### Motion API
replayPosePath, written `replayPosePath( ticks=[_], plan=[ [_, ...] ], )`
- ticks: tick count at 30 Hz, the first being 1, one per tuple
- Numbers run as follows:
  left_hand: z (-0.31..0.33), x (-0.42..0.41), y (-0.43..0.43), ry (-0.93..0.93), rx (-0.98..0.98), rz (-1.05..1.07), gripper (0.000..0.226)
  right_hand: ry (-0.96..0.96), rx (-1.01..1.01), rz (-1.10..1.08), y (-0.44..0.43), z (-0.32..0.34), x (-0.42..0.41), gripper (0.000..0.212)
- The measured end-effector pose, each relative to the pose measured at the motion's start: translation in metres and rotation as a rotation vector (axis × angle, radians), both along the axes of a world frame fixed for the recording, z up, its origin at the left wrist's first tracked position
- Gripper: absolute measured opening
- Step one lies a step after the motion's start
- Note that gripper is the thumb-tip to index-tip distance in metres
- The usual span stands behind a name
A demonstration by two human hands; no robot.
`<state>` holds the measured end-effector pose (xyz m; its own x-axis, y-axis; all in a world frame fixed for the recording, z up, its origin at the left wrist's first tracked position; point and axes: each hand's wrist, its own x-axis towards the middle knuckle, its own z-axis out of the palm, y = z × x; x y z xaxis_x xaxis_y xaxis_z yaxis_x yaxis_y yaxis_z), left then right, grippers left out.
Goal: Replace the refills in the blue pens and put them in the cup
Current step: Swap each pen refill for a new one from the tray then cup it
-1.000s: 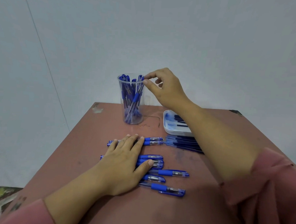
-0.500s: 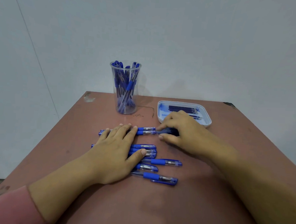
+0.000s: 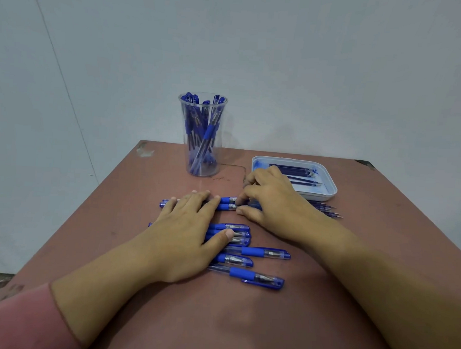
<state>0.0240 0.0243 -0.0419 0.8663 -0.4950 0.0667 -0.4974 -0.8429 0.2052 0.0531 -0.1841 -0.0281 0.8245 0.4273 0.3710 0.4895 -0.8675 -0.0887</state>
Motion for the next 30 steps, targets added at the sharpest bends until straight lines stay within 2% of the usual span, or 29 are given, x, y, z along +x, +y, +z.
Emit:
replayPosePath(
  ticks=[3,8,10,15,17,19,24,30],
  plan=[
    [0.001,-0.001,0.000,0.011,-0.013,0.007,0.097,-0.042,-0.029,0.016,0.001,-0.001,0.001,0.018],
    [0.010,0.000,-0.002,-0.066,-0.107,-0.010,0.079,-0.095,0.016,0.027,-0.005,0.008,-0.003,0.014],
    [0.014,0.003,-0.002,-0.124,-0.183,-0.033,0.076,-0.089,0.082,0.044,-0.008,0.013,-0.007,0.015],
    [0.029,0.018,-0.007,-0.273,-0.347,-0.133,0.045,-0.059,0.334,0.068,-0.021,0.024,-0.022,0.009],
    [0.041,0.025,-0.014,-0.288,-0.377,-0.187,0.036,-0.050,0.410,0.066,-0.026,0.024,-0.025,0.004],
    [0.050,0.031,-0.021,-0.249,-0.415,-0.223,0.026,-0.059,0.469,0.060,-0.029,0.023,-0.029,0.012],
    [0.041,0.032,-0.031,-0.203,-0.567,-0.209,0.027,0.015,0.580,0.081,-0.035,0.026,-0.035,0.024],
    [0.026,0.030,-0.025,-0.251,-0.571,-0.233,0.025,0.037,0.591,0.113,-0.032,0.023,-0.034,0.013]
  ],
)
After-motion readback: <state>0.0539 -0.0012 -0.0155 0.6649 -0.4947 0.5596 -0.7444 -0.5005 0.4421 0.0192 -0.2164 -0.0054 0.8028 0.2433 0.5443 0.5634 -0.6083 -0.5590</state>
